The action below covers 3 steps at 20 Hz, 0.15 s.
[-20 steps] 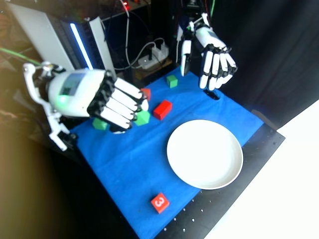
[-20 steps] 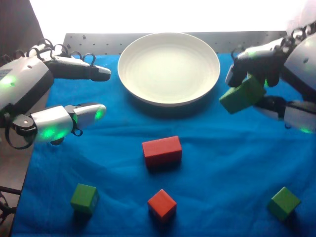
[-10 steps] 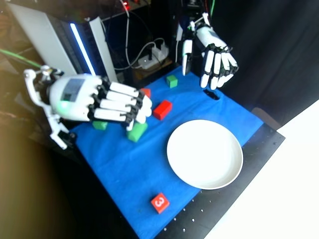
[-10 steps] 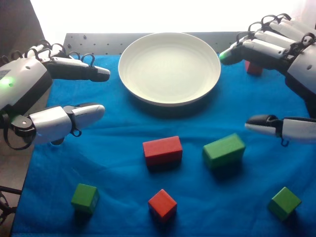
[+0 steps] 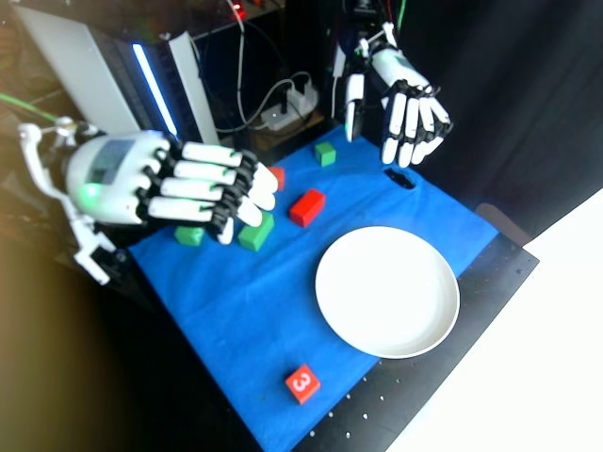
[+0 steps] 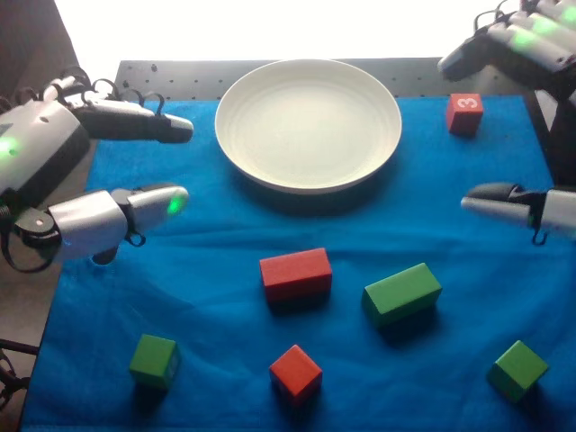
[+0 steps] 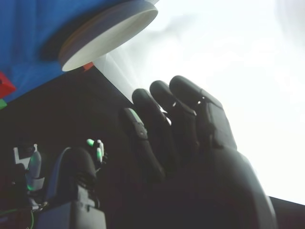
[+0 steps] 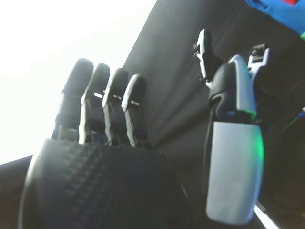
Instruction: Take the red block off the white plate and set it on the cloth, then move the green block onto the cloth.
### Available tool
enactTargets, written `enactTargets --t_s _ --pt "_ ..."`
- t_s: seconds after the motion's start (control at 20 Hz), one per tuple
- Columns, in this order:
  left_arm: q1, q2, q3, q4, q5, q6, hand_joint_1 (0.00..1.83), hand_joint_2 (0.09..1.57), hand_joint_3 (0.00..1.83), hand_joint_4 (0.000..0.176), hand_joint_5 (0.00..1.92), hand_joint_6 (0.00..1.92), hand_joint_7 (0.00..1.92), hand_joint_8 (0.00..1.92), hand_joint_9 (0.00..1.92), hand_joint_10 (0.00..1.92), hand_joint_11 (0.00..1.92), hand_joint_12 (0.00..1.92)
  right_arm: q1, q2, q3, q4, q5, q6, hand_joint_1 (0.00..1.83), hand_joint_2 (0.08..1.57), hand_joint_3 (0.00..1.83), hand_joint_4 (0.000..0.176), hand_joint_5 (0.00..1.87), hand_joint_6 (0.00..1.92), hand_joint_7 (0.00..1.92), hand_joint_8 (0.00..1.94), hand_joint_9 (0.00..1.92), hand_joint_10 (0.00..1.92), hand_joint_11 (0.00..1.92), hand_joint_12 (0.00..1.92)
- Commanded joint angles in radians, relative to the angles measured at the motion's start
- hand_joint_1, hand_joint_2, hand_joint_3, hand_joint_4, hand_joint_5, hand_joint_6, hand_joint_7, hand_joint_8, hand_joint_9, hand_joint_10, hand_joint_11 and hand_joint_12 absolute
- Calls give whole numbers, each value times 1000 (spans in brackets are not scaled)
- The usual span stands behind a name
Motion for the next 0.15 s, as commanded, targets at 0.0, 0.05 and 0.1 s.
enactTargets --t_s 0.0,0.05,0.1 --pt "-8 10 0 11 -148 -4 682 1146 0 71 737 0 723 42 502 505 128 1349 5 4 2 3 -158 3 1030 931 0 0 212 1091 228 1040 120 1301 60 1844" --pt "-8 16 0 11 -164 -4 689 1144 0 100 717 0 716 32 490 509 105 1406 1 3 8 24 -184 3 1096 933 0 0 181 1150 186 1110 71 1341 25 1844" --pt "-8 19 0 8 -174 -4 715 1147 0 108 678 0 710 20 459 570 74 1431 -1 3 12 35 -198 3 1106 966 0 0 233 1138 252 1098 139 1347 140 1863"
